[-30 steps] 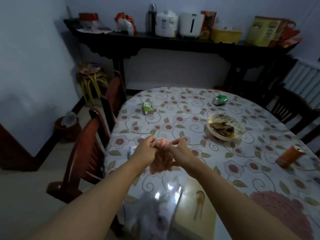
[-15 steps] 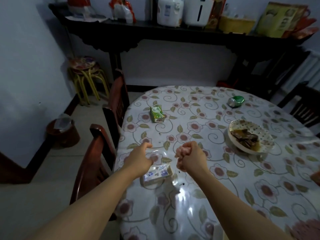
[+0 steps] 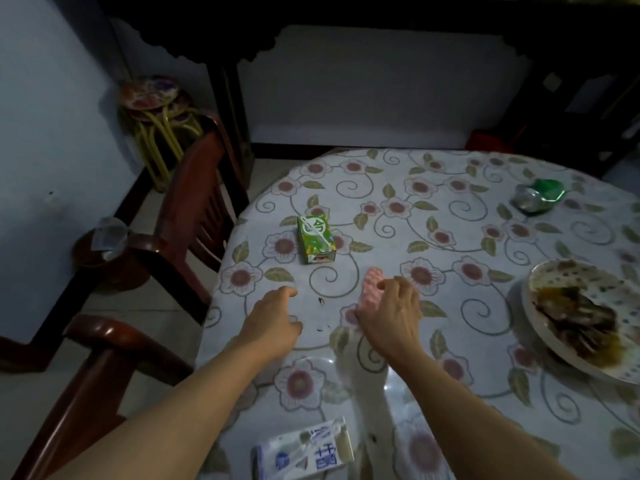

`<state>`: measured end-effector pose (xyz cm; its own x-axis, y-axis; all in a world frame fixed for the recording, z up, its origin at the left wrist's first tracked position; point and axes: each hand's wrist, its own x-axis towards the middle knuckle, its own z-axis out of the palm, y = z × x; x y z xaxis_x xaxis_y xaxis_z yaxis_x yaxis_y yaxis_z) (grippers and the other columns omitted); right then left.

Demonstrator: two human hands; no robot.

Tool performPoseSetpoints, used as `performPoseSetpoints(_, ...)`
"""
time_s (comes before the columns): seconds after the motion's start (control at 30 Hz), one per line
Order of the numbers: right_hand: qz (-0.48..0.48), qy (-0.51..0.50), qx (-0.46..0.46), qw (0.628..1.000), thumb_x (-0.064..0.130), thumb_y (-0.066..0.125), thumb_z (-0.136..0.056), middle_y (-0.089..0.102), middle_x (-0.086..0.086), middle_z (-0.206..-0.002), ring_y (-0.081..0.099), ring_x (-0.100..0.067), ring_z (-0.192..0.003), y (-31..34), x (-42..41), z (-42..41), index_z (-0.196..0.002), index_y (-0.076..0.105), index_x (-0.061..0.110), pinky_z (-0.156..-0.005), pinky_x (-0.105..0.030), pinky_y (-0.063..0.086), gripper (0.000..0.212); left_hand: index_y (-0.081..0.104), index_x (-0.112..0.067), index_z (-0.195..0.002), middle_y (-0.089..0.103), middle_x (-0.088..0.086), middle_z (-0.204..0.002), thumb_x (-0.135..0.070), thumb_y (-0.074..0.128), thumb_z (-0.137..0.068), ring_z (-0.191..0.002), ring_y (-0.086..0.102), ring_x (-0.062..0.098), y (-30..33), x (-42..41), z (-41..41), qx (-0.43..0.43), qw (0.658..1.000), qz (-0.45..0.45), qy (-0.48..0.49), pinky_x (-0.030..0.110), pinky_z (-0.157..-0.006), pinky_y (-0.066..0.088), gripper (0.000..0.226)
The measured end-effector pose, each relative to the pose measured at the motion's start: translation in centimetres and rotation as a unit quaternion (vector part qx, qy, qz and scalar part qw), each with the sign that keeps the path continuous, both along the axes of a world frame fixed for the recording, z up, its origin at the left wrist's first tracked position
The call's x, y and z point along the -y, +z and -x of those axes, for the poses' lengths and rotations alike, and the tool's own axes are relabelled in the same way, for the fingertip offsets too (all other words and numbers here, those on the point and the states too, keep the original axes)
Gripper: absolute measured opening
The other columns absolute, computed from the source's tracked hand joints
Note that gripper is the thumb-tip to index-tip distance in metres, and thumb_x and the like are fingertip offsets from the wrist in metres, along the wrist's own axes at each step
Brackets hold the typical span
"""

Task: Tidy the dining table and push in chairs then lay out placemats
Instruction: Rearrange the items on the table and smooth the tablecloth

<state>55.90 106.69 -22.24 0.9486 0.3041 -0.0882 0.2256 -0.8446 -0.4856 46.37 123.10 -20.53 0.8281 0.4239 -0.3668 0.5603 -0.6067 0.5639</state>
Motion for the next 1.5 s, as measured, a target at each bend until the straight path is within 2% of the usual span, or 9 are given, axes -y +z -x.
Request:
performPoseSetpoints(0.3, -0.01, 0.019, 0.052, 0.998, 0.032, 0.011, -0.086, 0.033, -0.018, -0.151, 0.023, -0.03, -0.143, -8.1, -3.2, -4.7, -0.145, 0.031, 0.001, -0.12, -0.038, 0.005, 0.069, 0.023, -0.033, -0.145, 0.007, -0.007, -0.158, -0.02, 0.043, -0.092, -0.144, 0.007, 0.022, -7.5, -2.9, -3.8, -0.018, 0.986, -0.147, -0.072, 0.043, -0.112, 0.023, 0.058)
performPoseSetpoints(0.5, -0.089, 0.137, 0.065, 0.984, 0.027, 0.031, -0.1, 0.035, 0.008, -0.149, 0.021, -0.009, -0.142, -8.9, -6.2, -2.5, -0.14, 0.044, 0.022, -0.112, -0.016, -0.008, 0.043, 0.027, -0.029, -0.146, 0.018, -0.009, -0.157, -0.007, 0.044, -0.088, -0.143, 0.015, 0.019, -9.4, -3.9, -2.8, 0.055, 0.985, -0.155, -0.059, 0.039, -0.114, 0.019, 0.064)
performPoseSetpoints(0.77, -0.008, 0.407, 0.068, 0.911, 0.032, 0.028, -0.101, 0.031, 0.01, -0.153, 0.017, -0.011, -0.145, -8.1, -0.9, 1.3, -0.145, 0.03, 0.035, -0.116, -0.053, 0.008, 0.044, 0.028, -0.025, -0.145, 0.018, -0.008, -0.156, -0.001, 0.045, -0.087, -0.145, 0.012, 0.017, -9.8, -3.7, -2.8, 0.075, 0.987, -0.137, -0.038, 0.041, -0.114, 0.016, 0.065)
performPoseSetpoints(0.9, 0.113, 0.24, 0.088, 0.96, 0.04, 0.016, -0.094, -0.007, 0.013, -0.155, -0.008, -0.014, -0.147, -8.6, -1.6, -4.6, -0.147, -0.004, 0.038, -0.113, -0.051, -0.016, 0.057, 0.023, -0.029, -0.147, 0.012, -0.011, -0.157, -0.005, 0.041, -0.091, -0.145, 0.006, 0.015, -9.8, -3.8, -2.7, 0.061, 0.988, -0.138, -0.043, 0.04, -0.115, 0.012, 0.063)
performPoseSetpoints(1.0, 0.08, 0.181, 0.067, 0.978, 0.037, 0.016, -0.096, 0.004, 0.015, -0.157, -0.003, -0.013, -0.146, -8.3, -4.4, -3.3, -0.149, 0.01, 0.037, -0.104, -0.05, -0.028, 0.053, 0.02, -0.029, -0.147, 0.009, -0.012, -0.158, -0.007, 0.04, -0.093, -0.145, 0.004, 0.014, -9.6, -3.7, -2.6, 0.053, 0.989, -0.134, -0.046, 0.04, -0.116, 0.01, 0.062)
performPoseSetpoints(1.07, 0.052, 0.272, 0.049, 0.96, 0.022, 0.033, -0.097, 0.009, 0.017, -0.156, -0.003, -0.013, -0.146, -8.3, -4.6, 0.9, -0.148, 0.014, 0.038, -0.108, -0.064, -0.015, 0.057, 0.022, -0.029, -0.147, 0.009, -0.012, -0.158, -0.006, 0.04, -0.093, -0.145, 0.004, 0.014, -9.6, -3.8, -2.5, 0.059, 0.989, -0.13, -0.044, 0.039, -0.116, 0.01, 0.062)
performPoseSetpoints(1.2, 0.027, 0.452, 0.057, 0.89, 0.017, 0.042, -0.089, 0.023, 0.009, -0.157, 0.009, -0.017, -0.147, -7.3, 0.4, 3.5, -0.148, 0.022, 0.033, -0.113, -0.057, 0.021, 0.065, 0.023, -0.028, -0.146, 0.01, -0.01, -0.158, -0.003, 0.04, -0.092, -0.145, 0.003, 0.013, -9.5, -3.8, -2.3, 0.061, 0.99, -0.116, -0.046, 0.043, -0.115, 0.008, 0.062)
performPoseSetpoints(1.4, 0.115, 0.128, 0.039, 0.984, 0.044, 0.013, -0.088, 0.013, 0.005, -0.159, 0.005, -0.019, -0.147, -7.7, 0.6, -3.5, -0.149, 0.012, 0.038, -0.112, -0.064, 0.007, 0.062, 0.022, -0.026, -0.147, 0.008, -0.01, -0.158, -0.004, 0.039, -0.093, -0.146, 0.001, 0.013, -9.9, -3.4, -2.4, 0.059, 0.989, -0.129, -0.039, 0.047, -0.116, 0.006, 0.061)
performPoseSetpoints(1.5, 0.101, 0.282, 0.095, 0.949, 0.026, 0.031, -0.084, 0.03, 0.0, -0.149, 0.026, -0.027, -0.14, -7.9, -1.8, 2.4, -0.14, 0.029, 0.033, -0.106, -0.067, 0.019, 0.057, 0.023, -0.025, -0.147, 0.008, -0.009, -0.158, 0.0, 0.04, -0.091, -0.146, 0.0, 0.013, -9.6, -2.7, -2.5, 0.057, 0.992, -0.114, -0.015, 0.048, -0.116, 0.004, 0.063)
